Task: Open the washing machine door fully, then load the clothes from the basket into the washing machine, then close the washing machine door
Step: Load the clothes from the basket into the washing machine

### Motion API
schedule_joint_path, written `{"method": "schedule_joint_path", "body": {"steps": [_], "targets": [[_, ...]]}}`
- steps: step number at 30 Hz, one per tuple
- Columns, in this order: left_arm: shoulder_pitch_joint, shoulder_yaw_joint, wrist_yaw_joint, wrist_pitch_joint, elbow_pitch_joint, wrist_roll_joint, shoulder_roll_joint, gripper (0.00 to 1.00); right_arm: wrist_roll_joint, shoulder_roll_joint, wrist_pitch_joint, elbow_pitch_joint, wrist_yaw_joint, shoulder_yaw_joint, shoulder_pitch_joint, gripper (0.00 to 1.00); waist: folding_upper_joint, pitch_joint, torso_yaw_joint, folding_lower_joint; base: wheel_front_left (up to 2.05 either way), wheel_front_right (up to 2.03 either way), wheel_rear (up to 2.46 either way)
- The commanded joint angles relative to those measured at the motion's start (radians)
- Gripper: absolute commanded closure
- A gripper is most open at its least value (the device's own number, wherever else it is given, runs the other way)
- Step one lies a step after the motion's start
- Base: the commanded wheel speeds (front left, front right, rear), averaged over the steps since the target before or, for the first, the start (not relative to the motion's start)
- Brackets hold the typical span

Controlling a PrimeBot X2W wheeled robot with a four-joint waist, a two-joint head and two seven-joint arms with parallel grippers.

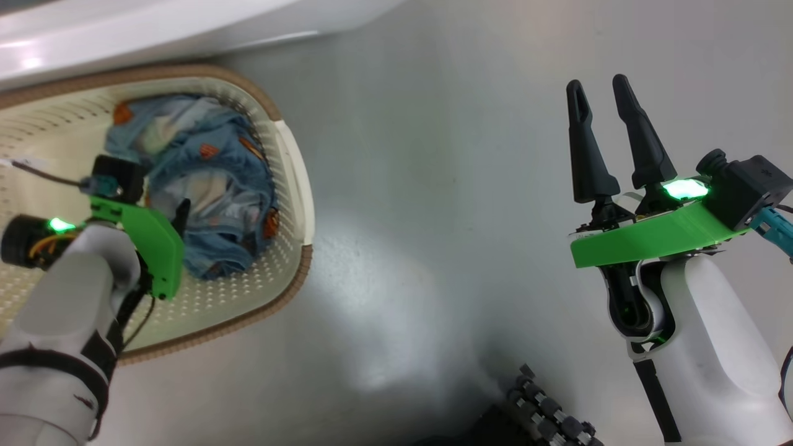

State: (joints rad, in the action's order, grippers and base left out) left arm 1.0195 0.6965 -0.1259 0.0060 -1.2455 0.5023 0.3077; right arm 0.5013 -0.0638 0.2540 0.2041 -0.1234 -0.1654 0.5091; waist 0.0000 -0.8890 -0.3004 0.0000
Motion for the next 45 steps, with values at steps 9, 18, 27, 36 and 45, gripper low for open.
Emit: {"method": "schedule_joint_path", "body": {"steps": [9, 18, 27, 36, 45], "targets": [[0.037, -0.021, 0.020, 0.018, -0.032, 0.023, 0.044, 0.00, -0.005, 0.005, 0.008, -0.026, -0.007, -0.030, -0.016, 0.00, 0.0000, -0.048, -0.036, 0.0000, 0.00, 0.00, 0.00], [0.036, -0.025, 0.024, 0.019, -0.040, 0.040, 0.058, 1.00, -0.016, 0.005, 0.008, -0.027, -0.007, -0.031, -0.019, 0.00, 0.0000, -0.045, -0.036, 0.0000, 0.04, 0.04, 0.04], [0.033, -0.019, 0.013, -0.057, -0.042, 0.052, 0.032, 1.00, -0.023, 0.002, 0.008, -0.019, -0.007, -0.029, -0.020, 0.00, 0.0000, -0.004, -0.014, 0.0000, 0.00, 0.00, 0.00], [-0.049, 0.010, -0.003, -0.220, -0.014, 0.072, -0.047, 1.00, -0.021, -0.031, 0.008, 0.000, -0.007, -0.020, -0.034, 0.00, 0.0000, 0.129, 0.054, 0.0000, 0.00, 0.00, 0.00], [-0.189, -0.031, -0.005, -0.267, 0.150, 0.203, -0.087, 1.00, -0.009, -0.072, 0.008, 0.037, -0.007, -0.035, -0.068, 0.00, 0.0000, 0.305, 0.125, 0.0000, 0.00, 0.00, 0.00]]}}
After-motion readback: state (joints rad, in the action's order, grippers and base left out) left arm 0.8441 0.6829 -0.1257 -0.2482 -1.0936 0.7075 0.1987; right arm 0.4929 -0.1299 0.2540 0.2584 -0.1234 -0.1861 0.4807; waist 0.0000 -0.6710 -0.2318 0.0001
